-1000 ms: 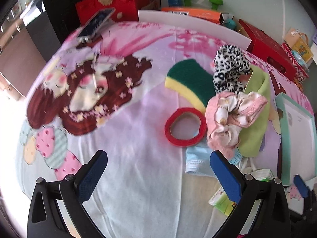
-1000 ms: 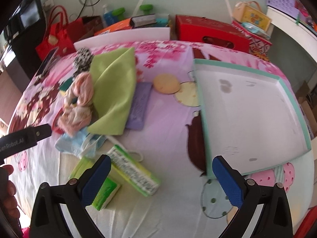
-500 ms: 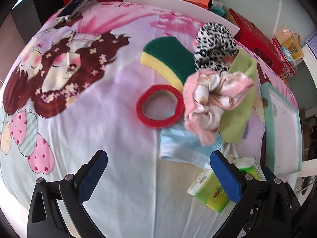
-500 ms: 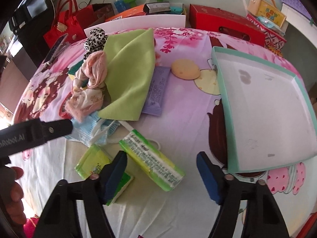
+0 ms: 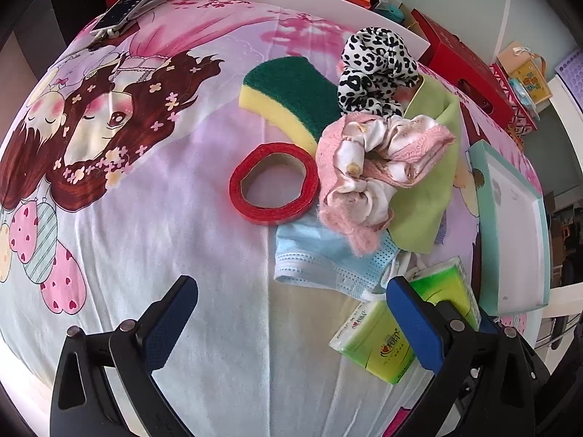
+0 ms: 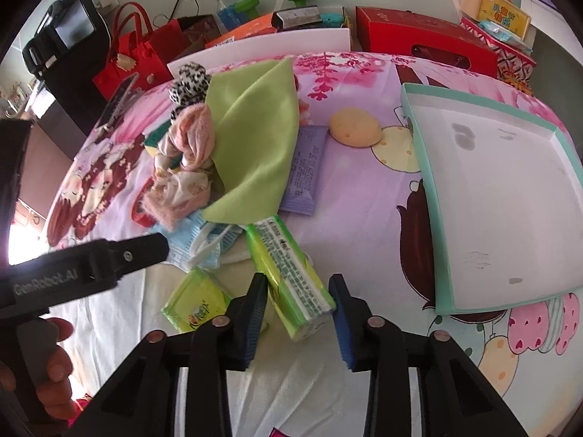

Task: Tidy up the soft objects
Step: 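Grasp the tall green tissue pack with the right tool while the left tool grasps the flat green tissue pack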

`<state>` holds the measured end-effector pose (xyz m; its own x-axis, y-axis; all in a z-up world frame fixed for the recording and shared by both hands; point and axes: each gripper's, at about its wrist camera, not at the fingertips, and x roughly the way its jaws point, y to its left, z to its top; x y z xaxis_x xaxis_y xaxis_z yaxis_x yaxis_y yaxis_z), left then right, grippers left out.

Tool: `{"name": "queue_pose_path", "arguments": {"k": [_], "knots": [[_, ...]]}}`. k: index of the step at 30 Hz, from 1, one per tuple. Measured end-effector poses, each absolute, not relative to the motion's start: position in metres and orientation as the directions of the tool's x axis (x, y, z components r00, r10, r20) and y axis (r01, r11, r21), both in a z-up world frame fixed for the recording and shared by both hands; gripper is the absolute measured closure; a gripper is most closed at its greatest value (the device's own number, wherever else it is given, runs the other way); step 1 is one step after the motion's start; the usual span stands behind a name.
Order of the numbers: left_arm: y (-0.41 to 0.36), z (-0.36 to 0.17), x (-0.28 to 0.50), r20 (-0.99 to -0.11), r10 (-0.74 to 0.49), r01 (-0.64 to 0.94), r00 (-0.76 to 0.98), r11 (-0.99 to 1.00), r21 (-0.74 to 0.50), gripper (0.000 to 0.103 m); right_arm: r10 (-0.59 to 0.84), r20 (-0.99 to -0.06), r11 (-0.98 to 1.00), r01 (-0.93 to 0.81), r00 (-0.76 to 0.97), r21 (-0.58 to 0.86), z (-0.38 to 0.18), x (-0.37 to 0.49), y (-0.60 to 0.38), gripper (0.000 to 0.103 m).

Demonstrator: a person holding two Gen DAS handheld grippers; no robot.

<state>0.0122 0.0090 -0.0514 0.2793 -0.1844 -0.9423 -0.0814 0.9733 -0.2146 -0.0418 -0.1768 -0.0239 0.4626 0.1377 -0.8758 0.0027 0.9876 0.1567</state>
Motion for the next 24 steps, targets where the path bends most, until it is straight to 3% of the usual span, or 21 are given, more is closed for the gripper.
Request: {"name": "queue_pose_path", "arguments": {"k": [3, 13, 24], "knots": [[0.008, -0.05, 0.012, -0.941, -0.191, -0.08, 0.279, 0.972, -0.22, 0.0, 0.155, -0.857, 0.983, 0.013, 0.491, 0.184, -0.017, -0.044, -0.181, 0.08], [-0.007, -0.039, 0.007, -0.938, -0.195, -0.011, 0.287, 0.978, -0.207, 0.0, 0.114, -0.8, 0.963, 0.132, 0.59, 0.234, 0.007, -0.051, -0.218, 0.08], [-0.079, -0.037, -0.016, -0.949, -0.147, 0.293, 0.278, 0.954, -0.062, 0.0, 0.045, -0.772, 0.936, 0.243, 0.634, 0.254, 0.019, -0.059, -0.25, 0.08]]}}
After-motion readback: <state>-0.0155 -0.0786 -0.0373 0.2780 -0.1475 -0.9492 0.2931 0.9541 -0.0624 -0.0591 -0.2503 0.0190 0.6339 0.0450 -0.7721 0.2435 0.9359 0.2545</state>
